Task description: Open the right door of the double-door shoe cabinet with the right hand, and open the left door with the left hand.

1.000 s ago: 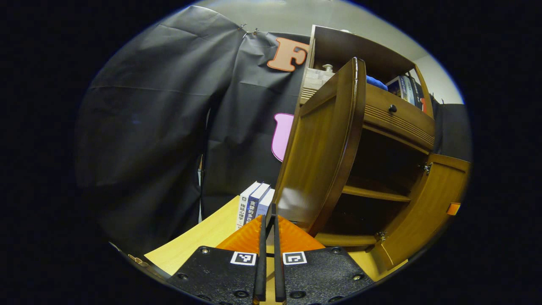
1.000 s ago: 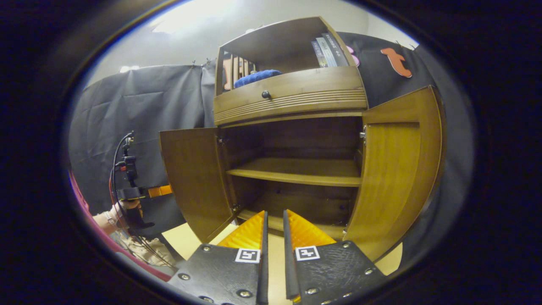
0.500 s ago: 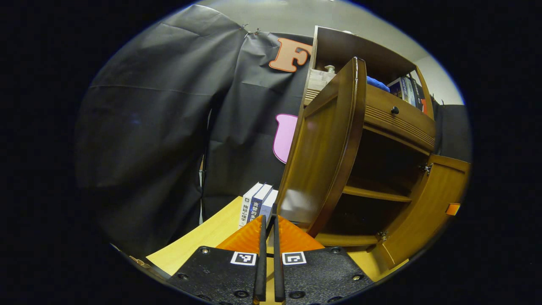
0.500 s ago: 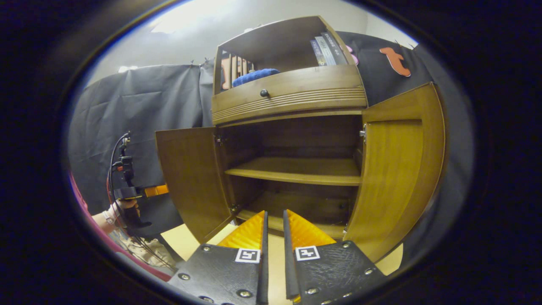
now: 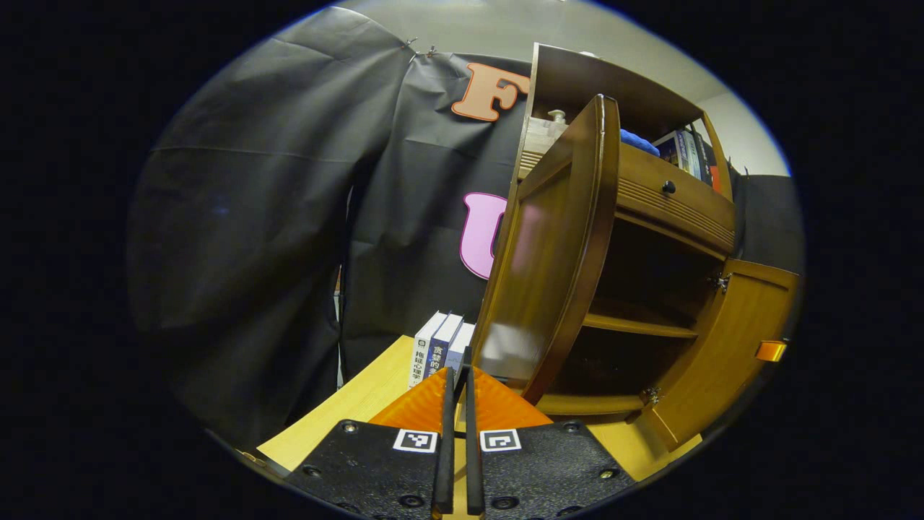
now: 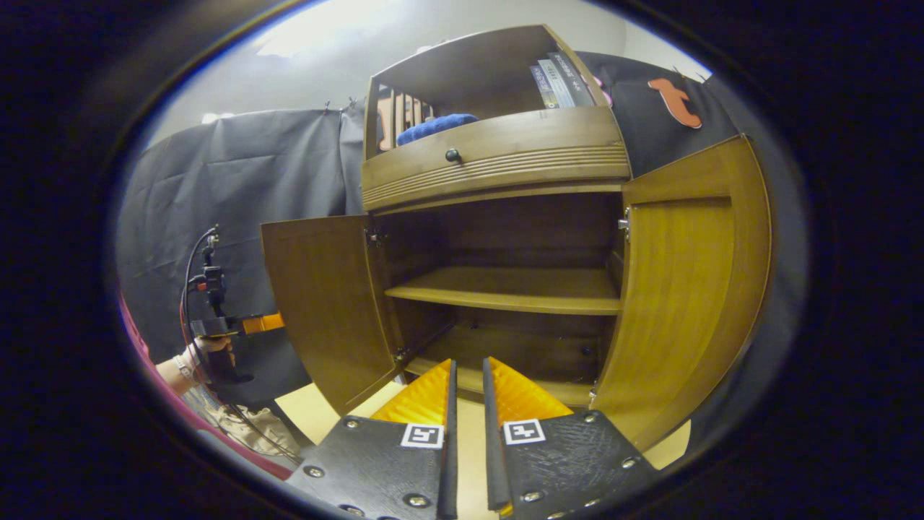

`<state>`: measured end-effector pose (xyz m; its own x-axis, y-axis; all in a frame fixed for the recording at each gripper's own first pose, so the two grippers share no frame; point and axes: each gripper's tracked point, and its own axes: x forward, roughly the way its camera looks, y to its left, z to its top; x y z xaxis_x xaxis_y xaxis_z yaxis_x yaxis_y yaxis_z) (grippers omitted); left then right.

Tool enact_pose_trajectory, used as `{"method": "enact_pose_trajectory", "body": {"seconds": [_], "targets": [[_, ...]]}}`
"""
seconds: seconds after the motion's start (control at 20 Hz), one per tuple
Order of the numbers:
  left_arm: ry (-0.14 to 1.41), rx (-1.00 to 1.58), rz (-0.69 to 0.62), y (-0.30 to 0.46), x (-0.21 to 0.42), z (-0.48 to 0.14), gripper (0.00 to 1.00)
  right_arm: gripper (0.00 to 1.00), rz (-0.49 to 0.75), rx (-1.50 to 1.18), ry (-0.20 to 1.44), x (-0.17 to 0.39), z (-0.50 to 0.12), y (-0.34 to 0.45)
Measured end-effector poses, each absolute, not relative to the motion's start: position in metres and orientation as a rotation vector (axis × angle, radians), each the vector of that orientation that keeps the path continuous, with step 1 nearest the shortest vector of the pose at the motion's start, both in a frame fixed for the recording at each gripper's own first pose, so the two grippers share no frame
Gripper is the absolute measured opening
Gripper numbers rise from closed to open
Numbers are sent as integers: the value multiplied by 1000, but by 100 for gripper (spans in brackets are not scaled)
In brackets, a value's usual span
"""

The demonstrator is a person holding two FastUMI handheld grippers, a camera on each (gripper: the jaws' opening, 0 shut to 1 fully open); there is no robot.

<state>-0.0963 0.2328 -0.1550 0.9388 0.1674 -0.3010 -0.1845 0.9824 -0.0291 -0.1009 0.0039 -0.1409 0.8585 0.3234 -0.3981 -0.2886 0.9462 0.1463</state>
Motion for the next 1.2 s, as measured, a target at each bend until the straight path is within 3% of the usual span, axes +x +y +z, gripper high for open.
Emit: {"method": "enact_pose_trajectory", "body": {"seconds": [0.1, 0.15, 0.25, 0.55, 0.6, 0.65, 0.85, 0.9, 1.2], "targets": [[304, -52, 165, 237, -96, -154, 7, 27, 323, 83, 431, -99, -141, 6], [304, -52, 157, 238, -96, -153, 2, 27, 324, 82, 430, -98, -141, 6], [303, -43, 144, 241, -96, -152, 7, 27, 328, 78, 430, -97, -140, 8], [298, -29, 181, 264, -103, -142, 3, 27, 347, 79, 425, -90, -140, 17], [293, -47, 186, 266, -107, -147, 12, 27, 350, 80, 425, -89, -141, 18], [285, -67, 189, 266, -110, -144, 2, 27, 352, 81, 427, -87, -142, 19], [264, -83, 194, 261, -114, -138, 2, 27, 366, 86, 428, -86, -144, 25], [261, -79, 194, 258, -116, -135, 2, 16, 366, 87, 424, -85, -144, 26], [226, -29, 176, 230, -123, -107, 3, 16, 337, 62, 400, -80, -140, 22]]}}
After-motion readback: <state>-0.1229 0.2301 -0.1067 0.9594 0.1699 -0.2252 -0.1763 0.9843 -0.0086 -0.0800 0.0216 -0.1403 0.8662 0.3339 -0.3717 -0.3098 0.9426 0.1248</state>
